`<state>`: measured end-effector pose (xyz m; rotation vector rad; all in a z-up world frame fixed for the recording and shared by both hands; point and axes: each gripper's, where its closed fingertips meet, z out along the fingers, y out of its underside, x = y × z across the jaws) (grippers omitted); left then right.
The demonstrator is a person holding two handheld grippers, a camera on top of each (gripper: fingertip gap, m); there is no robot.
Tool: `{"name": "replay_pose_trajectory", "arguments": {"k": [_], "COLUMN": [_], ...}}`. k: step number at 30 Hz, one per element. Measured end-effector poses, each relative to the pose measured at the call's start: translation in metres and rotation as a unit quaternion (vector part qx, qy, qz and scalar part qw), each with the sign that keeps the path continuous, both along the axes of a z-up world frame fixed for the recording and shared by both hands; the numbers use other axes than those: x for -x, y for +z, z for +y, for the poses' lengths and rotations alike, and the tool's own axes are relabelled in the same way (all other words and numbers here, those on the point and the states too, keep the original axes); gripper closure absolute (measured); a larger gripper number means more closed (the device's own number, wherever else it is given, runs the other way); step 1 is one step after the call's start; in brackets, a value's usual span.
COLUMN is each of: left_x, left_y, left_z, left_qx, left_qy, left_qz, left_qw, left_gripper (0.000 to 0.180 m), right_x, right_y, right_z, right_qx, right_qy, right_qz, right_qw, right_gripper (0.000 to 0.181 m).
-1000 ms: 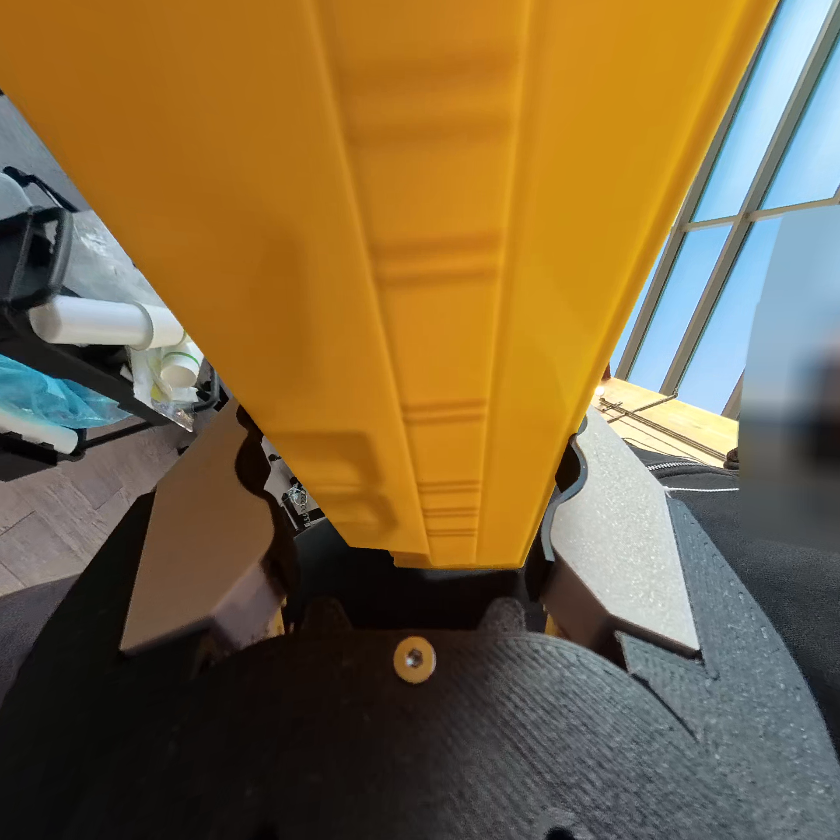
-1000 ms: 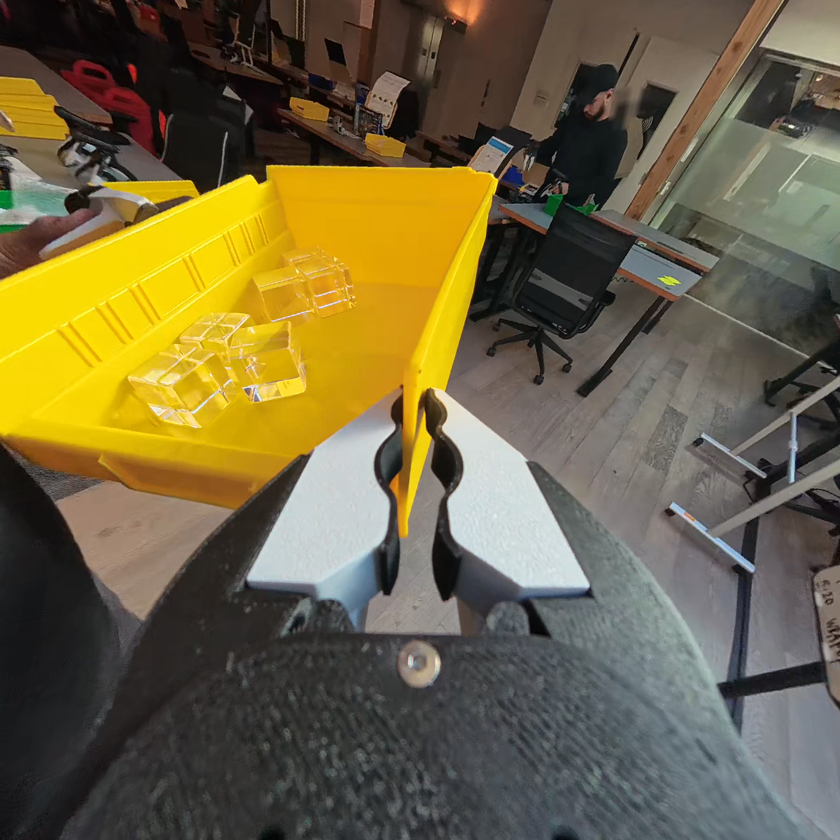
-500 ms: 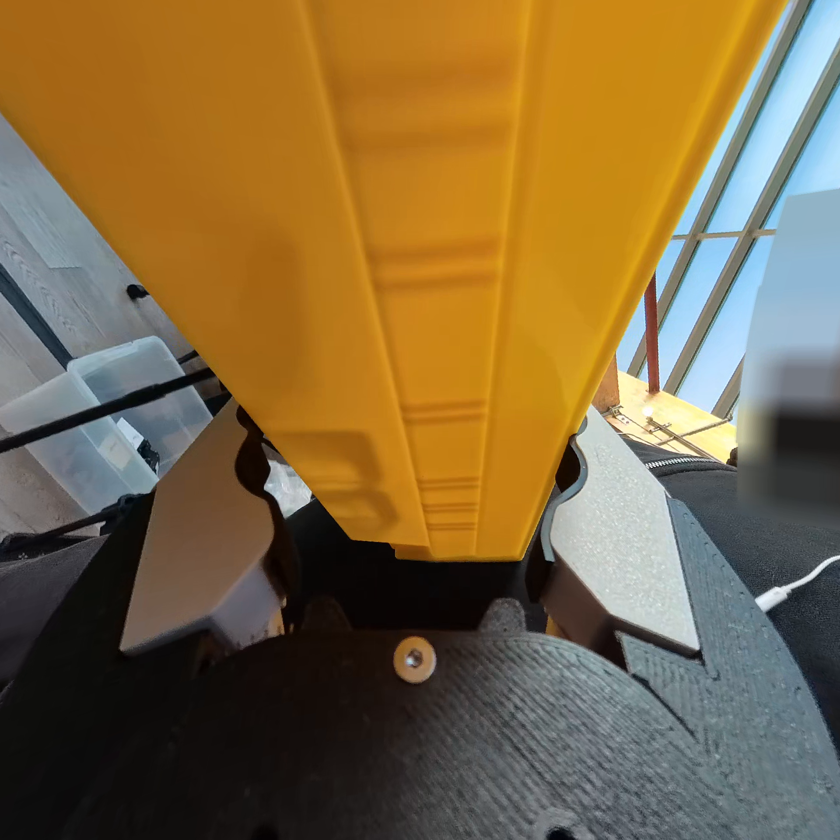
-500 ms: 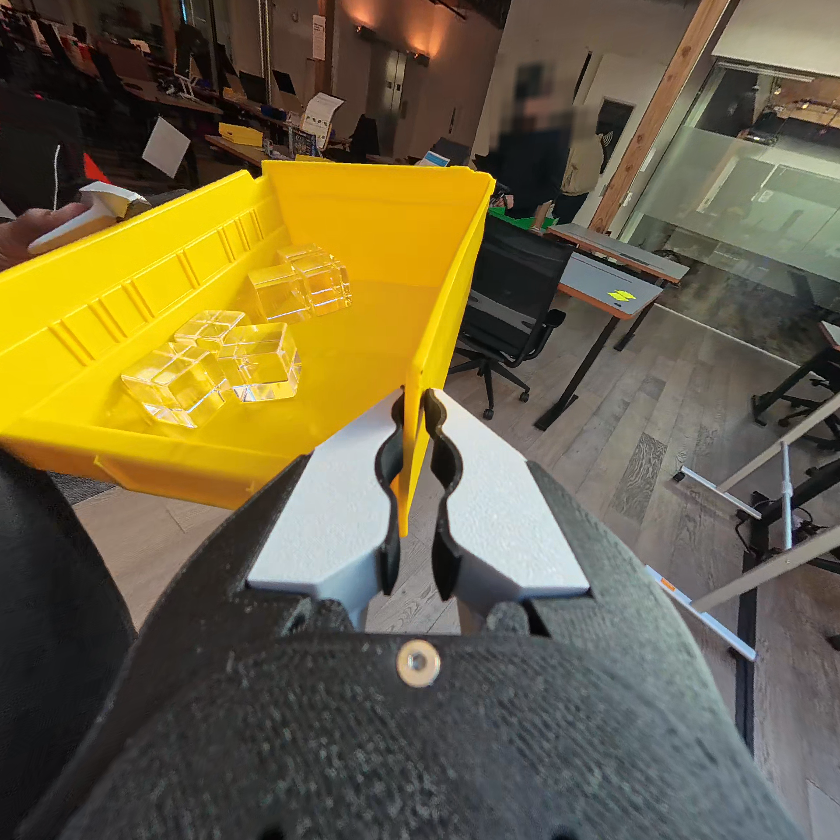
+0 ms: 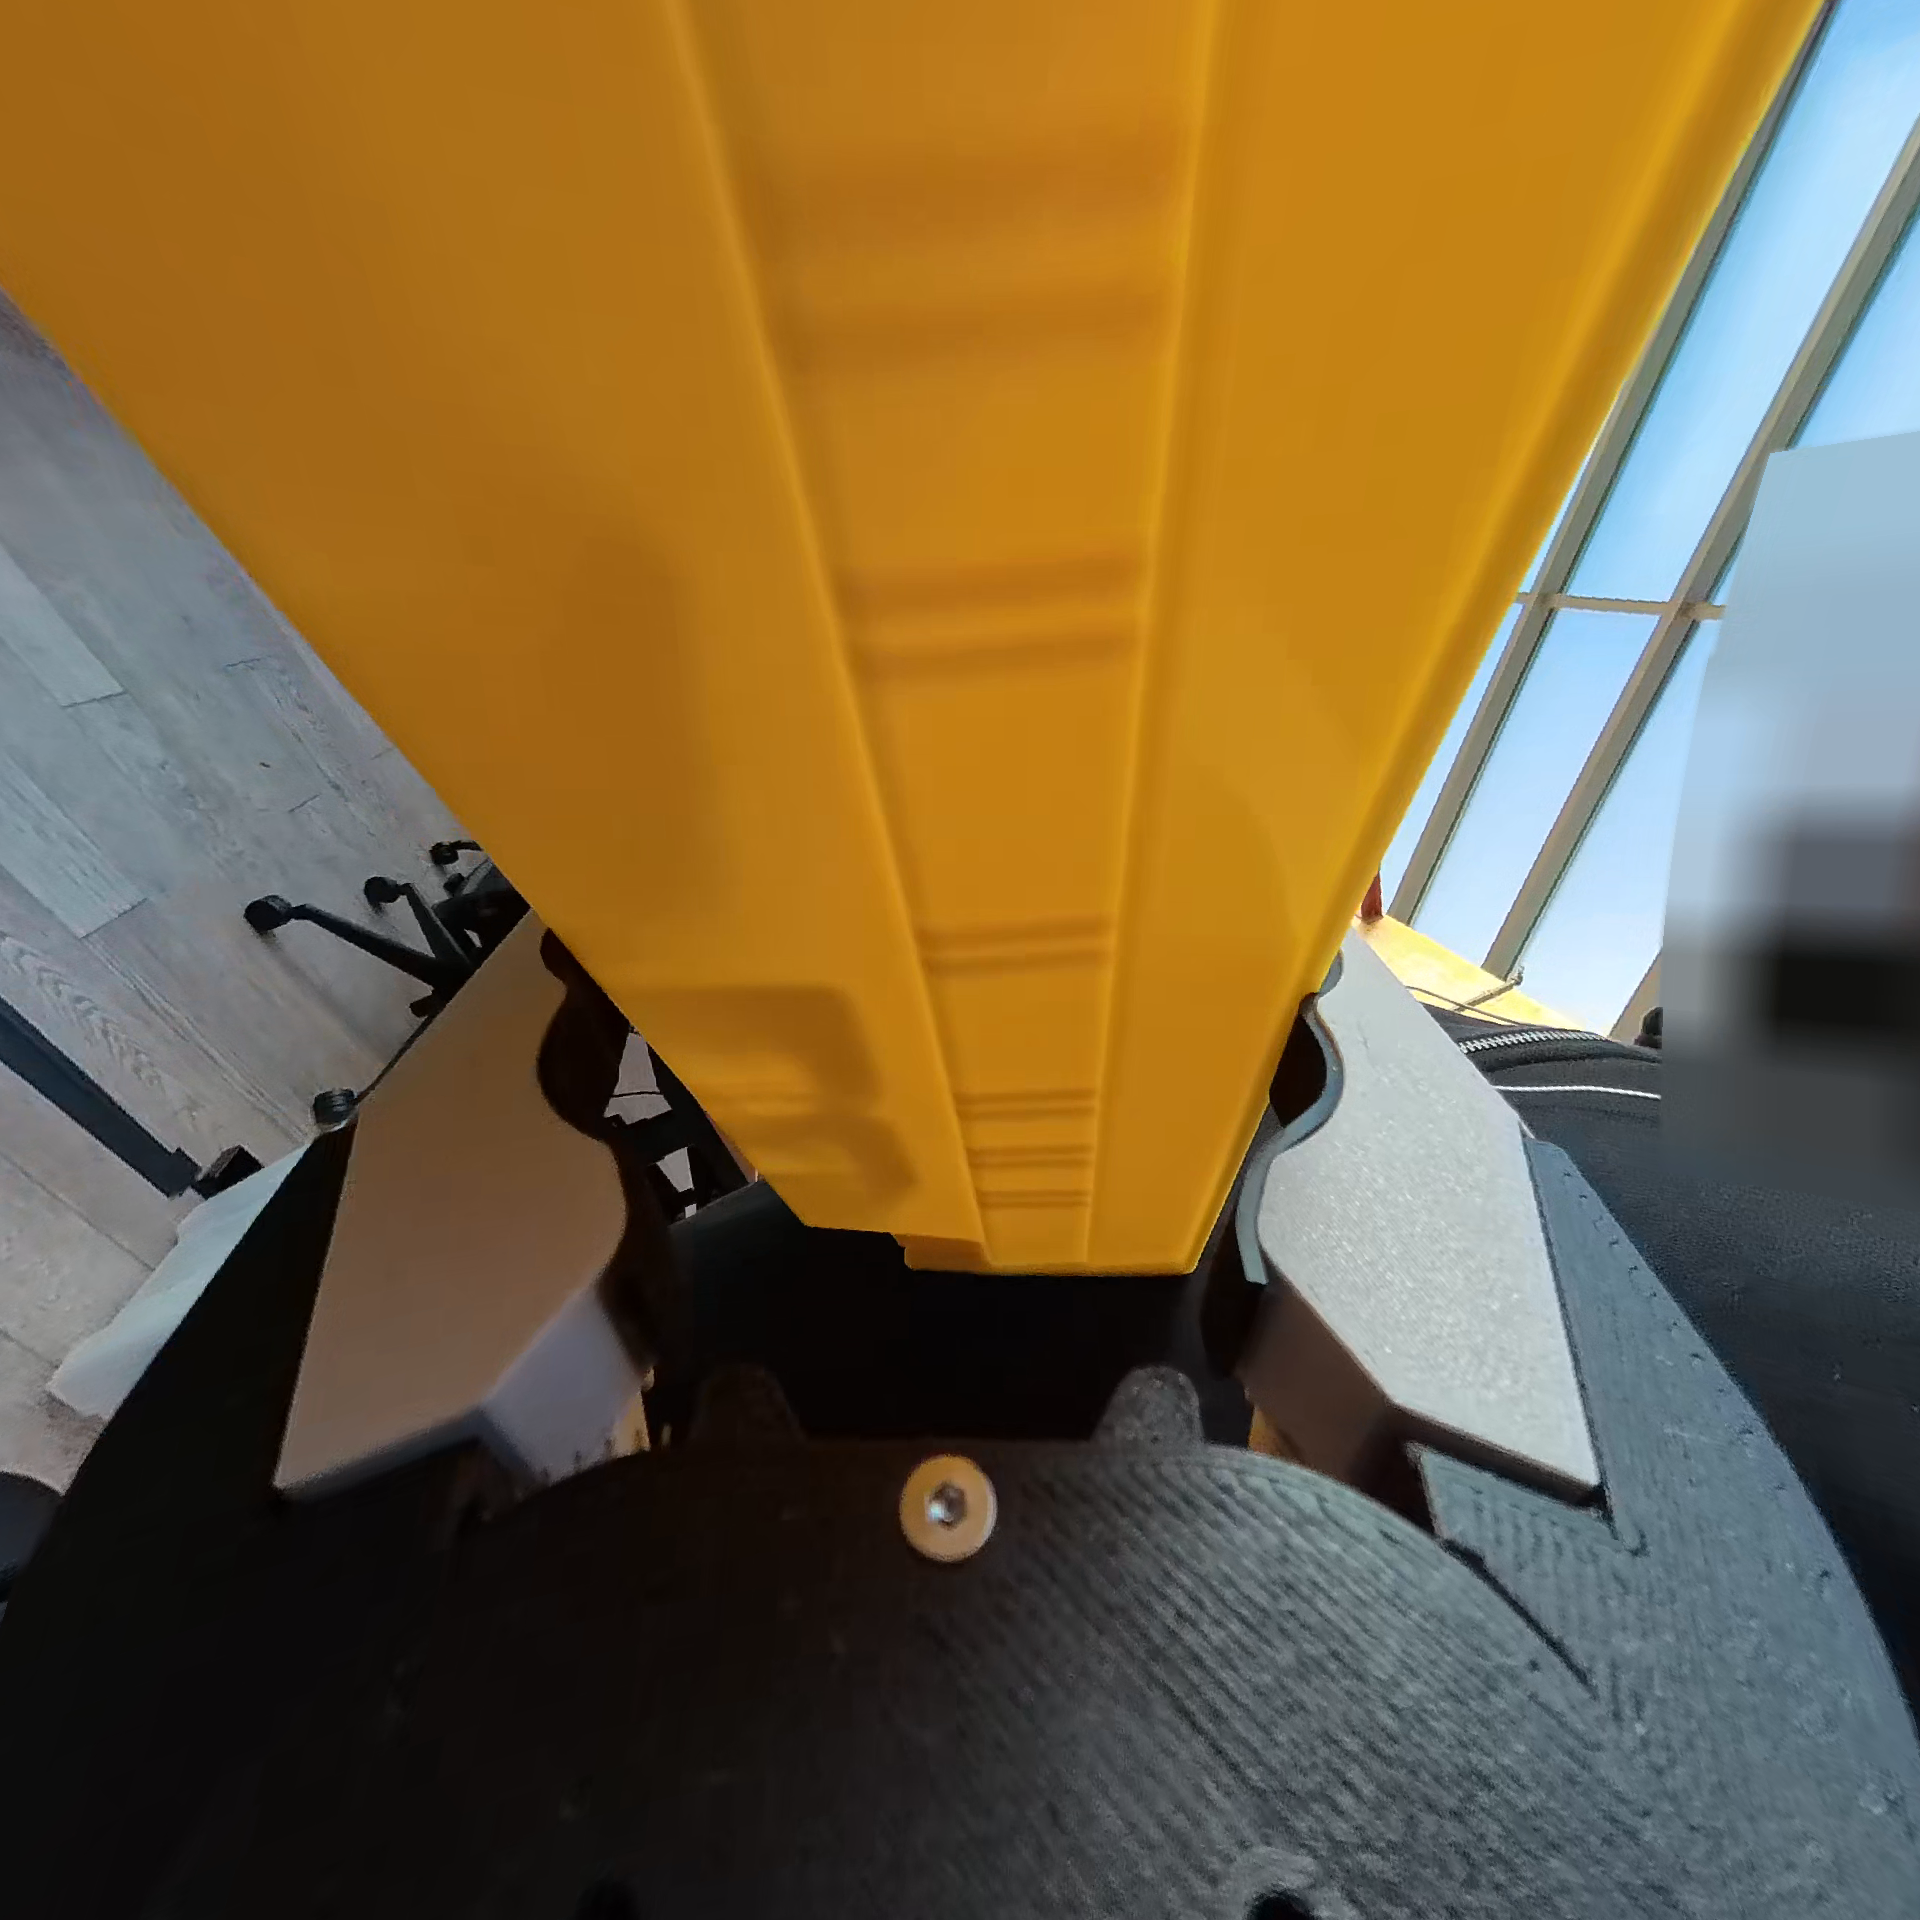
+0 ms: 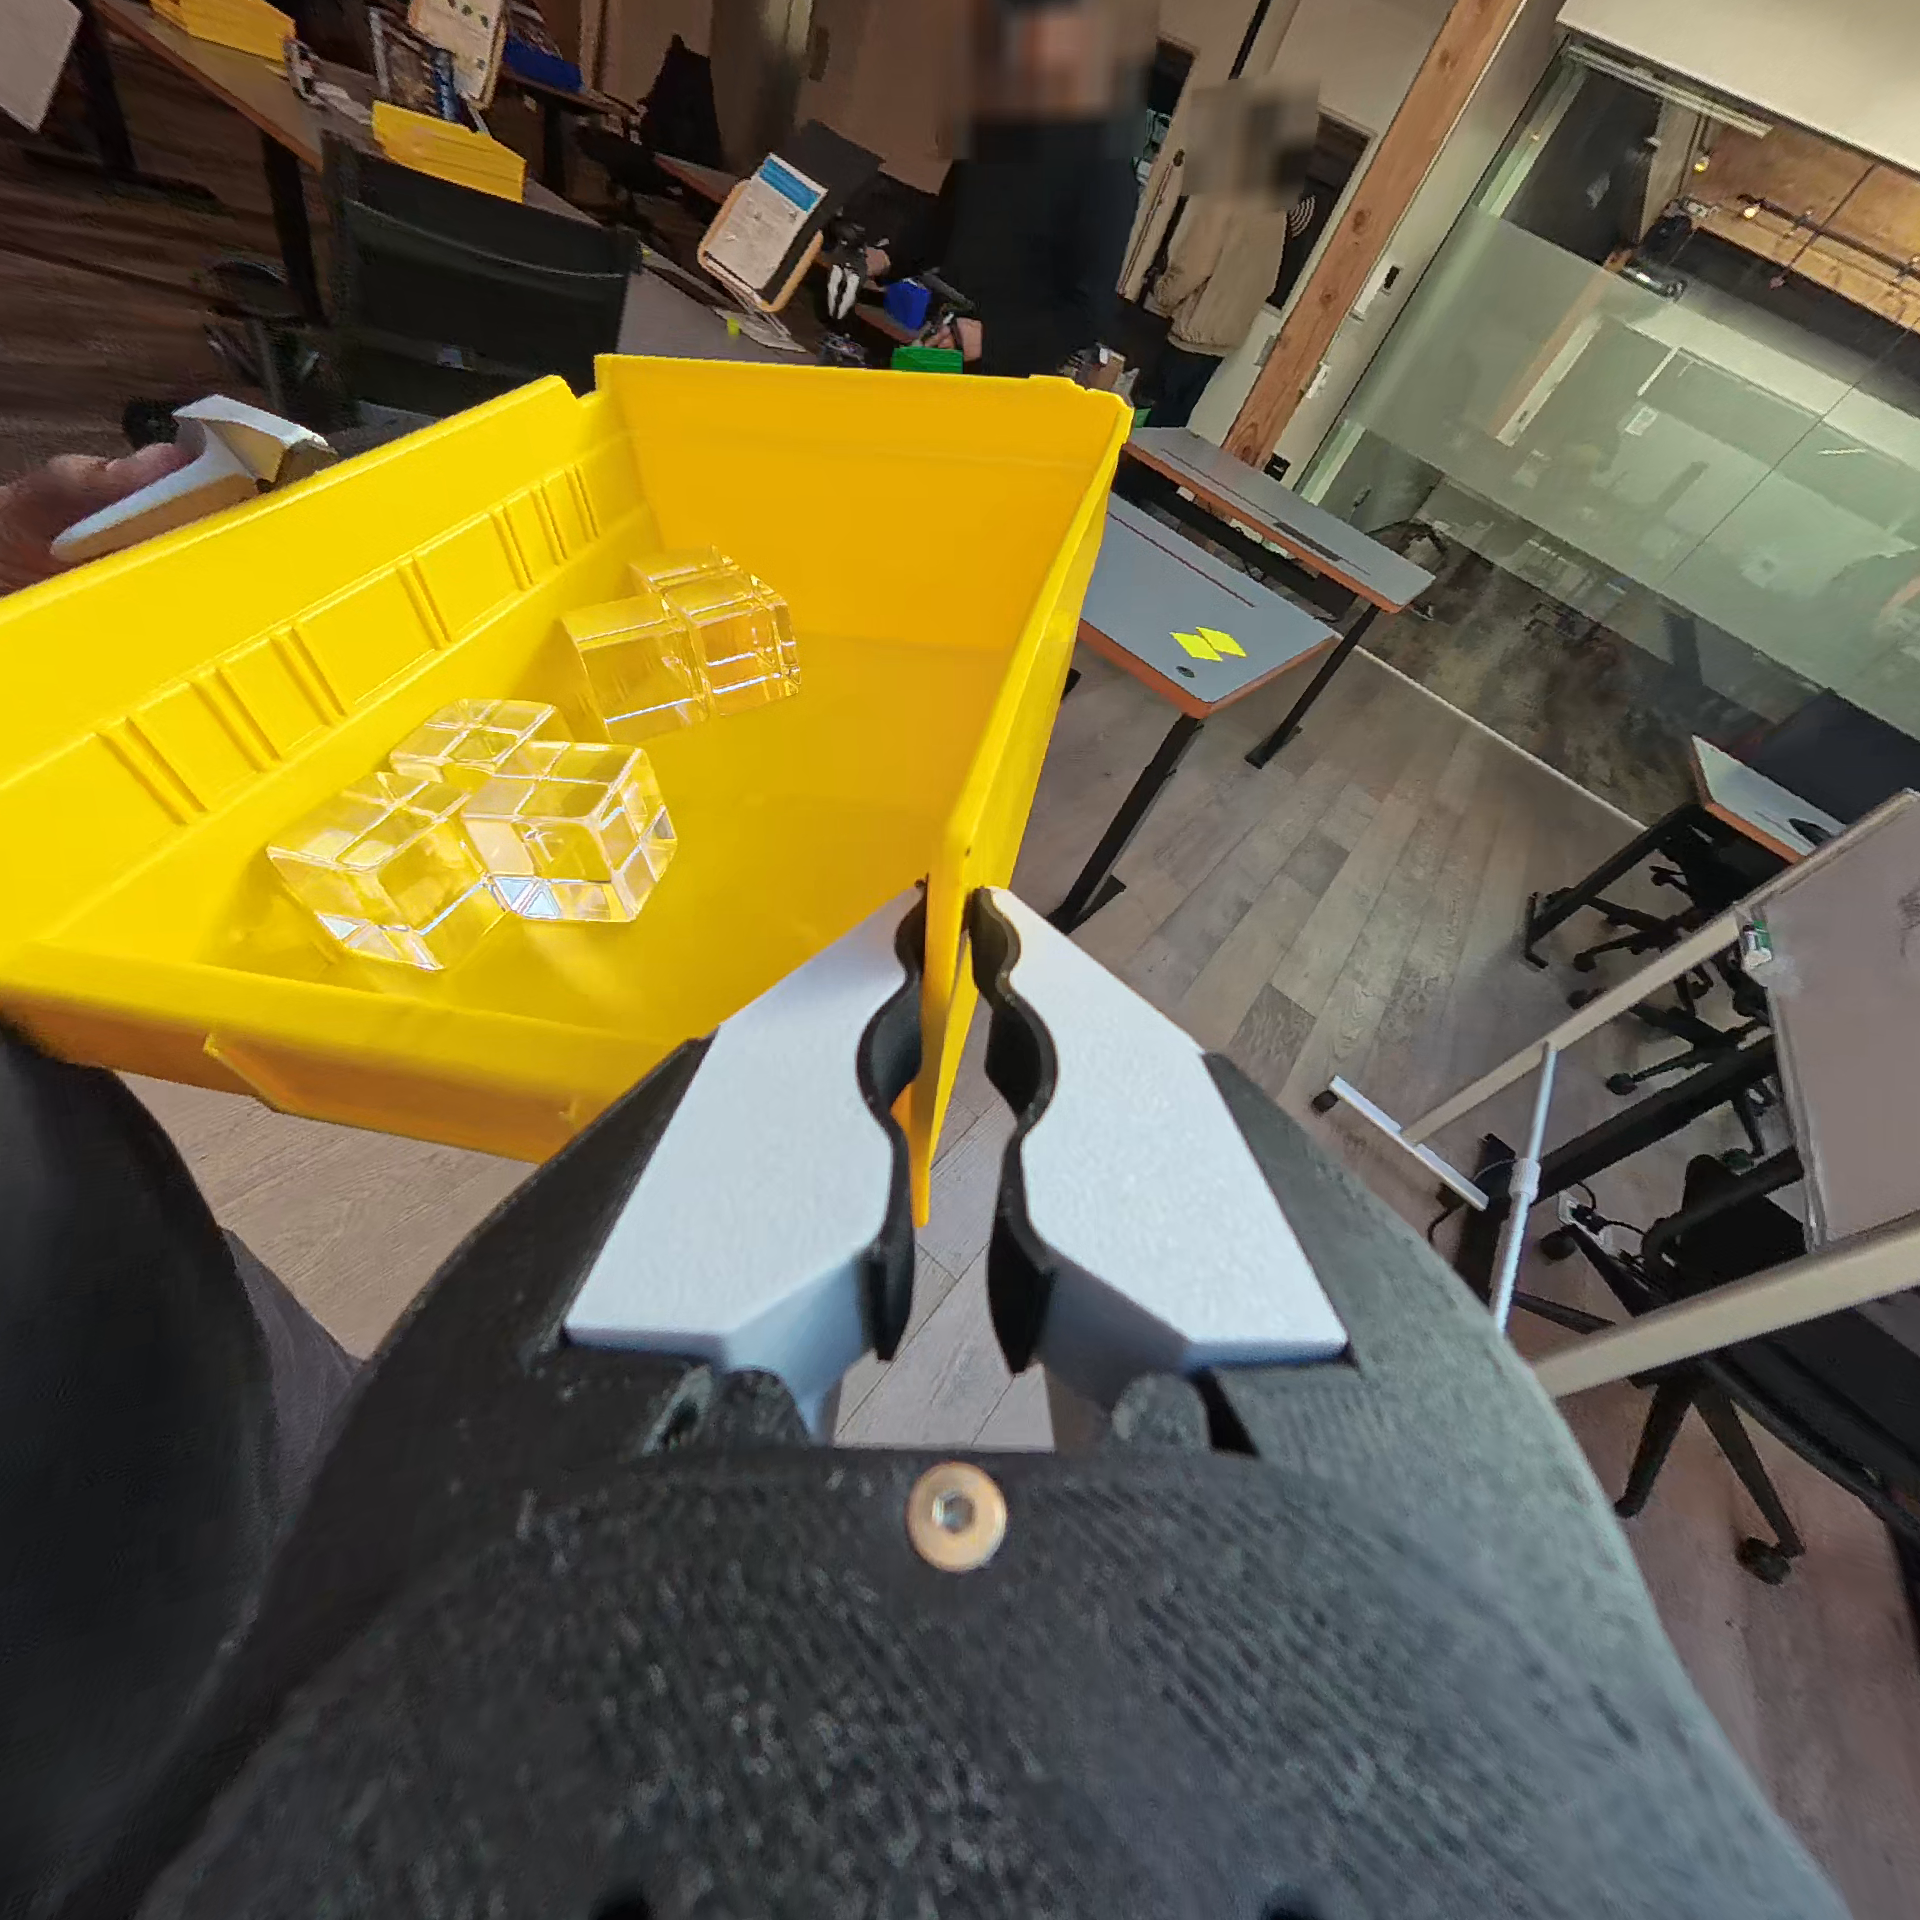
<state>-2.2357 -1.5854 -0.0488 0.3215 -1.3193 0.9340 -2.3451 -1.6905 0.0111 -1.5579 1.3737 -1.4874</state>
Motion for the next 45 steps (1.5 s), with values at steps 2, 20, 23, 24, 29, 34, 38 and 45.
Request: {"name": "replay_pose_trajectory", "arguments": {"k": [2, 20, 23, 24, 29, 34, 38, 45], "left_x": [-0.045, -0.386, -0.434, -0.451, -0.540, -0.641, -0.734, -0.883], "left_y": [0.002, -0.004, 0.009, 0.014, 0.017, -0.001, 0.009, 0.031], "left_z": [-0.065, -0.631, -0.723, -0.754, -0.901, -1.040, -1.153, -1.347], "left_qx": [-0.002, -0.028, -0.020, -0.018, -0.008, 0.009, 0.012, 0.004], "left_qy": [-0.007, 0.010, 0.030, 0.036, 0.047, 0.013, -0.025, -0.047], "left_qz": [0.010, -0.028, -0.022, -0.020, -0.004, -0.002, -0.006, -0.029], "left_qw": [1.000, 0.999, 0.999, 0.999, 0.999, 1.000, 1.000, 0.998], "left_gripper": [0.051, 0.051, 0.051, 0.051, 0.051, 0.051, 0.051, 0.051], "right_x": [-0.041, -0.376, -0.431, -0.450, -0.545, -0.649, -0.742, -0.880], "right_y": [0.002, -0.020, -0.004, 0.001, 0.013, 0.003, 0.014, 0.026], "right_z": [-0.062, -0.630, -0.732, -0.765, -0.908, -1.049, -1.161, -1.345], "right_qx": [-0.013, -0.043, -0.042, -0.039, -0.024, 0.001, -0.016, -0.019], "right_qy": [-0.015, 0.011, 0.032, 0.035, 0.048, 0.042, 0.019, -0.010], "right_qz": [0.000, -0.048, -0.044, -0.038, -0.016, -0.002, 0.002, -0.020], "right_qw": [1.000, 0.998, 0.998, 0.998, 0.998, 0.999, 1.000, 1.000], "right_gripper": [0.177, 0.177, 0.177, 0.177, 0.177, 0.177, 0.177, 0.177]}}
